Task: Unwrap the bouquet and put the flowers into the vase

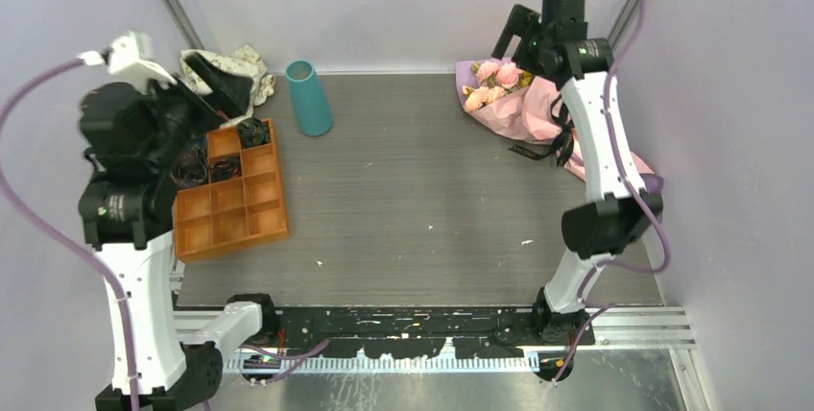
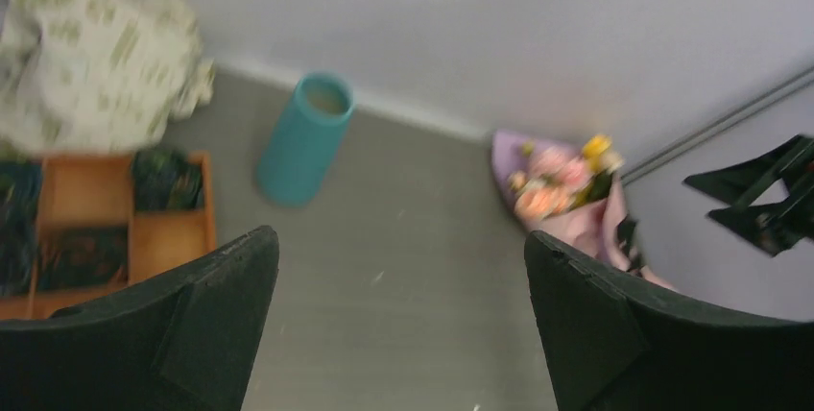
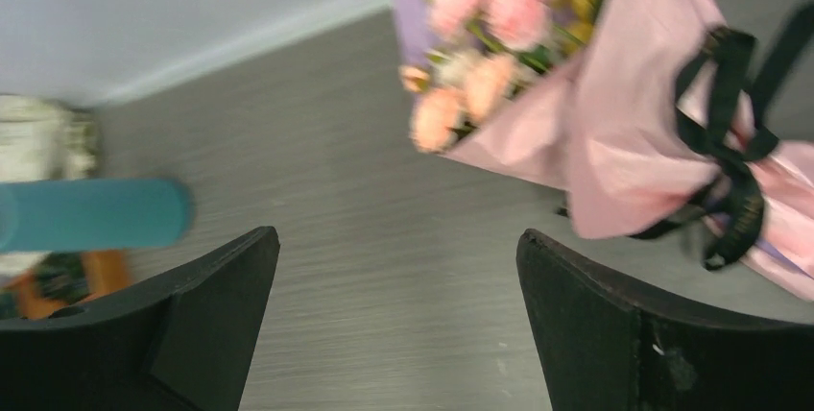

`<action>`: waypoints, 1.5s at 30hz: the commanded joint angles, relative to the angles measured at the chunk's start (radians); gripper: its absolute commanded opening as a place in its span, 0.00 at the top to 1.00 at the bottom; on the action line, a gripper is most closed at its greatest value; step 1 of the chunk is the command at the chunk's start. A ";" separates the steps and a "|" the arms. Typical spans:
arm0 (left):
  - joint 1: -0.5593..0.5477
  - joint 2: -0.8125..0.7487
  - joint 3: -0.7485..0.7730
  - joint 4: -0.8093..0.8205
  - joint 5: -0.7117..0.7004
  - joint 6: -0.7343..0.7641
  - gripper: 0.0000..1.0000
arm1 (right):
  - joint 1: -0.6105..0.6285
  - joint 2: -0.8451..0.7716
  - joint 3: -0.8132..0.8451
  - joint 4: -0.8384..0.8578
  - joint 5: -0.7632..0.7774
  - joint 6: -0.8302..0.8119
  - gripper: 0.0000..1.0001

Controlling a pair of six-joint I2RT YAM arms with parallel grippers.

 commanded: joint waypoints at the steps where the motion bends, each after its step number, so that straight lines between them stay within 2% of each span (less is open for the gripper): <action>1: -0.003 -0.151 -0.130 -0.149 -0.073 0.048 0.00 | -0.071 0.130 0.048 -0.143 0.155 -0.045 0.00; 6: -0.003 -0.249 -0.220 -0.129 -0.003 0.031 0.00 | -0.128 0.338 0.103 -0.152 0.127 -0.035 0.01; 12: -0.003 -0.256 -0.262 -0.152 -0.005 0.060 0.00 | -0.129 0.566 0.317 -0.171 0.170 0.016 0.00; 19: -0.003 -0.284 -0.313 -0.125 -0.022 0.077 0.00 | -0.128 0.595 0.317 -0.090 0.184 0.077 0.01; 24: -0.003 -0.279 -0.343 -0.106 0.002 0.070 0.00 | -0.156 0.673 0.404 -0.131 0.206 0.087 0.01; 34: -0.003 -0.299 -0.373 -0.099 -0.012 0.079 0.00 | -0.157 0.803 0.401 -0.153 0.184 0.095 0.02; 35: -0.003 -0.302 -0.373 -0.100 -0.017 0.080 0.00 | -0.157 0.802 0.386 -0.147 0.176 0.095 0.07; 37: -0.003 -0.307 -0.374 -0.100 -0.026 0.081 0.00 | -0.156 0.785 0.328 -0.119 0.155 0.098 0.26; 39: -0.003 -0.312 -0.374 -0.100 -0.030 0.080 0.00 | -0.150 0.739 0.259 -0.079 0.139 0.101 0.57; 42: -0.003 -0.316 -0.377 -0.095 -0.028 0.075 0.00 | -0.142 0.656 0.151 -0.021 0.133 0.095 0.93; 43: -0.003 -0.317 -0.378 -0.093 -0.028 0.074 0.00 | -0.110 0.629 0.124 -0.011 0.133 0.091 0.99; 45: -0.003 -0.319 -0.380 -0.092 -0.027 0.072 0.00 | -0.078 0.574 0.076 0.005 0.130 0.071 0.99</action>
